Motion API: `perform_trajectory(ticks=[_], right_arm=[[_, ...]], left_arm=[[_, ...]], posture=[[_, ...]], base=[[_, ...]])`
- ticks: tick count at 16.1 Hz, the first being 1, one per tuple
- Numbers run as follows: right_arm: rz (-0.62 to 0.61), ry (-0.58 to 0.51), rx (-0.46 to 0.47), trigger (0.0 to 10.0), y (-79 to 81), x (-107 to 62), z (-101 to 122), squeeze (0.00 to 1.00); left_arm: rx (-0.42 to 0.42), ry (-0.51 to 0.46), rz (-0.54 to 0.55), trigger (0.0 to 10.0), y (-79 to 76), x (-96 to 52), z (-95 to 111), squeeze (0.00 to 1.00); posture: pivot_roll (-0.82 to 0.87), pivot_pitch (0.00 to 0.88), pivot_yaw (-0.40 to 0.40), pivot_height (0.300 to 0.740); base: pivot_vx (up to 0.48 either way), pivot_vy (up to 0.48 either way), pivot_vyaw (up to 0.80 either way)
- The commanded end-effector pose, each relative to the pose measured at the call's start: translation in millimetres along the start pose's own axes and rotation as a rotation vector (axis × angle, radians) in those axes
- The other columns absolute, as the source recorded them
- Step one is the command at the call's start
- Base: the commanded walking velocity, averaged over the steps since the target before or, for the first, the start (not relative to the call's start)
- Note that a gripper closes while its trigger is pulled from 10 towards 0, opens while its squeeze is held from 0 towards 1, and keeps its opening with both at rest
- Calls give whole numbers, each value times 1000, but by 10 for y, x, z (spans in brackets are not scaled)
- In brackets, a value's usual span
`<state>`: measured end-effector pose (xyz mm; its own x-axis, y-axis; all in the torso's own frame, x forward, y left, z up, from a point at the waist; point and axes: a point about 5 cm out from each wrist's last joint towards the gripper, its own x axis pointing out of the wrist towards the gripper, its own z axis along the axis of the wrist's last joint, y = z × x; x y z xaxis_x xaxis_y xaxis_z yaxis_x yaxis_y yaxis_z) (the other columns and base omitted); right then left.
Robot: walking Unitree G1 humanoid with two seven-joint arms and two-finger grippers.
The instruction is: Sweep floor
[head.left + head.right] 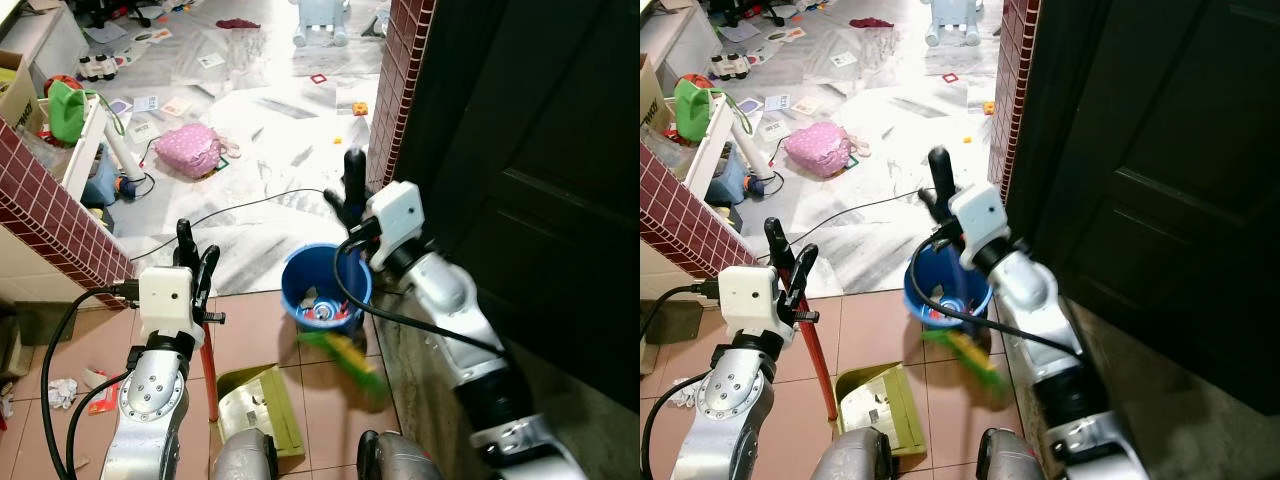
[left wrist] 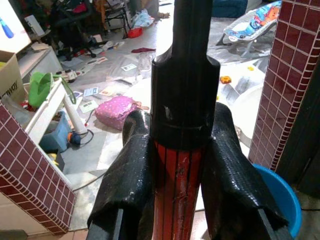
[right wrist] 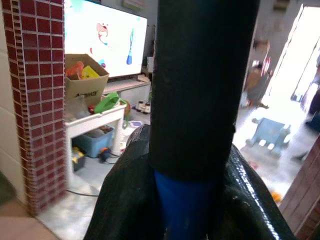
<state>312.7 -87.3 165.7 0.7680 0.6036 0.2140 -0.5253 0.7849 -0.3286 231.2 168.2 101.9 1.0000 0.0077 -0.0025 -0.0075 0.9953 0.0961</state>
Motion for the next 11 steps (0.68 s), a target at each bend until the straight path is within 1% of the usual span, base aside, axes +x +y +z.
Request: perform_trajectory(ticks=[1, 3, 4, 6, 8, 9, 10, 11], right_arm=[[11, -103, -207, 10000, -138, 53, 264, 0], [38, -82, -279, 10000, -195, 20, 260, 0], [47, -74, -314, 10000, -257, -9, 254, 0], [54, -67, -339, 10000, -289, -23, 243, 0], [33, -65, -388, 10000, -371, -69, 216, 0], [29, -64, -400, 10000, -375, -85, 200, 0], [34, -54, -413, 10000, -369, -114, 156, 0], [51, -15, -440, 10000, -335, -194, 13, 0]], left_arm=[[-2, -23, 6, 10000, 11, 9, 34, 0], [-4, -21, 10, 10000, 16, -1, 20, 0], [-6, -17, 15, 10000, 21, -8, 3, 0], [-7, -18, 16, 10000, 19, -4, 2, 0], [-12, -20, 14, 10000, -3, 15, 3, 0], [-12, -20, 13, 10000, -4, 17, 3, 0], [-13, -21, 10, 10000, -7, 18, 5, 0], [-12, -22, 9, 10000, 2, 17, 12, 0]], posture=[[32, 130, 44, 740], [33, 129, 39, 740], [31, 126, 35, 740], [31, 126, 35, 740], [28, 124, 33, 740], [25, 124, 36, 740], [27, 126, 39, 740], [37, 131, 41, 740]], base=[[0, 0, 0], [0, 0, 0], [0, 0, 0], [0, 0, 0], [0, 0, 0], [0, 0, 0], [0, 0, 0], [0, 0, 0]])
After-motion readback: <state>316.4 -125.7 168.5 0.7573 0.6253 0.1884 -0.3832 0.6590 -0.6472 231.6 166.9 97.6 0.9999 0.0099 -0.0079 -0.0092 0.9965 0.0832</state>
